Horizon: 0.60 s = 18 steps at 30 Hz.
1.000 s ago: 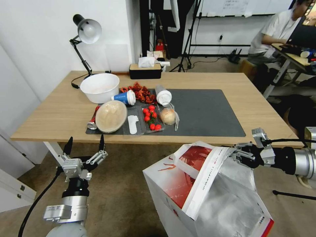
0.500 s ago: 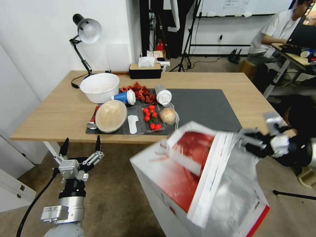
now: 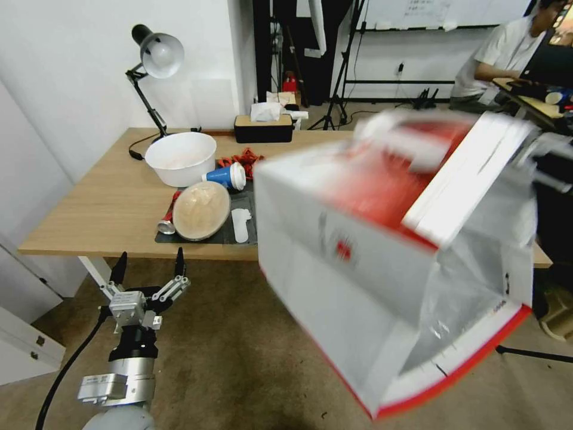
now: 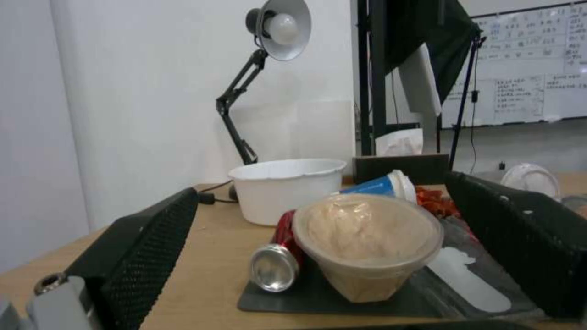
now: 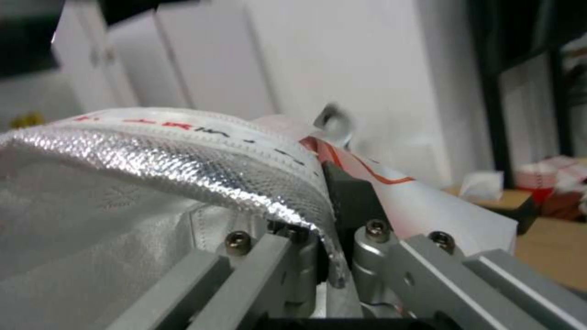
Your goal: Pick up the food delivery bag from the floor and place it on the table.
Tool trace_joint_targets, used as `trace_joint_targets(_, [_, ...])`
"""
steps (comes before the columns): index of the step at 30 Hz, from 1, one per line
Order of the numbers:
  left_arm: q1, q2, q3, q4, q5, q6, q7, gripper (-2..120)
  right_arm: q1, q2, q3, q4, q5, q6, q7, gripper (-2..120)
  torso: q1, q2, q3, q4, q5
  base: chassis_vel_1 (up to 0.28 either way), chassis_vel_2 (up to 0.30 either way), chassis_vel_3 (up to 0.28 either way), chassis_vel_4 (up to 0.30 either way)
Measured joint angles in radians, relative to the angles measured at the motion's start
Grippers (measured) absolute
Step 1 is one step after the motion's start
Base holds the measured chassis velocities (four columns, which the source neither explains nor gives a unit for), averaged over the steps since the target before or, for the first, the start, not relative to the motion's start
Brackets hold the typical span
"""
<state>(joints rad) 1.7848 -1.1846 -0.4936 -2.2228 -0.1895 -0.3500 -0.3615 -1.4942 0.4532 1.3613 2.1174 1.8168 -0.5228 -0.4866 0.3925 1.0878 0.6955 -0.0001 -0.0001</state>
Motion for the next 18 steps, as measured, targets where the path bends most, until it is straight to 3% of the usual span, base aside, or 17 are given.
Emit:
trace_joint_targets(4, [-0.006, -0.001, 0.006, 0.004, 0.001, 0.001, 0.000, 100, 0.024, 0.017, -0.021, -0.026, 0.051, 0.023, 0.098, 0, 0.000, -0.001, 0.000, 0.0002, 0.0004, 0.000, 0.000, 0.000, 0.000])
trace_joint_targets(8, [-0.030, 0.008, 0.024, 0.028, 0.001, 0.006, -0.001, 100, 0.067, 0.069, -0.049, -0.036, 0.126, 0.031, 0.323, 0, 0.000, -0.001, 0.000, -0.0004, 0.0003, 0.000, 0.000, 0.000, 0.000])
trace_joint_targets(9, [-0.030, 0.008, 0.024, 0.028, 0.001, 0.006, -0.001, 100, 0.067, 0.069, -0.049, -0.036, 0.126, 0.031, 0.323, 0, 0.000, -0.001, 0.000, -0.0004, 0.0003, 0.000, 0.000, 0.000, 0.000])
trace_joint_targets(11, [-0.056, 0.026, 0.049, 0.047, -0.005, 0.015, -0.001, 100, 0.090, 0.104, -0.057, -0.022, 0.190, 0.018, 0.500, 0, 0.000, -0.001, 0.000, 0.0005, 0.0002, 0.000, 0.000, 0.000, 0.000])
trace_joint_targets(12, [-0.056, 0.026, 0.049, 0.047, -0.005, 0.015, -0.001, 100, 0.090, 0.104, -0.057, -0.022, 0.190, 0.018, 0.500, 0, 0.000, -0.001, 0.000, 0.0005, 0.0002, 0.000, 0.000, 0.000, 0.000])
trace_joint_targets(14, [-0.096, 0.052, 0.077, 0.071, -0.017, 0.028, -0.001, 100, 0.128, 0.144, -0.065, -0.004, 0.265, 0.002, 0.696, 0, 0.000, -0.001, -0.001, -0.0008, -0.0004, 0.000, 0.000, 0.000, 0.000])
trace_joint_targets(18, [-0.113, 0.069, 0.088, 0.085, -0.023, 0.032, -0.001, 100, 0.173, 0.181, -0.112, -0.008, 0.277, 0.004, 0.807, 0, 0.000, -0.002, -0.001, -0.0002, 0.0002, 0.000, 0.000, 0.000, 0.000])
